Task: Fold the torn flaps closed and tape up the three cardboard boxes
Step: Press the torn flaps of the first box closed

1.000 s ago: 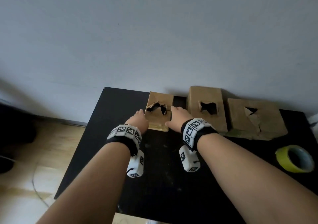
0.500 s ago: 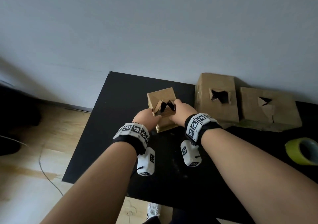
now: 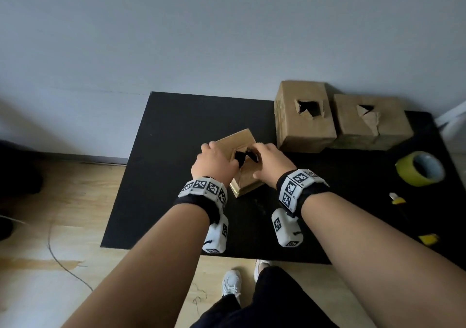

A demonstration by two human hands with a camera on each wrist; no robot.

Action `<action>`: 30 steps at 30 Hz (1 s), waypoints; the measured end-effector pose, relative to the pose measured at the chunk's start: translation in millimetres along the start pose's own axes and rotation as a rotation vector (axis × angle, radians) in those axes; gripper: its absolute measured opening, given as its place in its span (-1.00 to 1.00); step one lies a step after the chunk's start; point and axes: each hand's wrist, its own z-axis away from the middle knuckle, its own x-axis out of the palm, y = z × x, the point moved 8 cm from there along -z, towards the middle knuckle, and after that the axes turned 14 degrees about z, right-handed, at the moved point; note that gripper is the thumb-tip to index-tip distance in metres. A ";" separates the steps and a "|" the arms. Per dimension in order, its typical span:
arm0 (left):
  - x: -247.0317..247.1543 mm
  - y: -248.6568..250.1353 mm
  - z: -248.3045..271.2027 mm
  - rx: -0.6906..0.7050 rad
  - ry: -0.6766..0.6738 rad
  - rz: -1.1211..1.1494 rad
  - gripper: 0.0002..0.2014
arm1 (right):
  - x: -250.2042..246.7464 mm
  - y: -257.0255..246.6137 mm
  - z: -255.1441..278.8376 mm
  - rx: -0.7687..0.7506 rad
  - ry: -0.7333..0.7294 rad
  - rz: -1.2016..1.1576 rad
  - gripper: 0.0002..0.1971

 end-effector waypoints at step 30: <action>43.3 -5.8 18.6 -0.119 -0.144 0.116 -0.12 | -13.0 46.1 10.2 0.108 0.107 -0.144 -0.89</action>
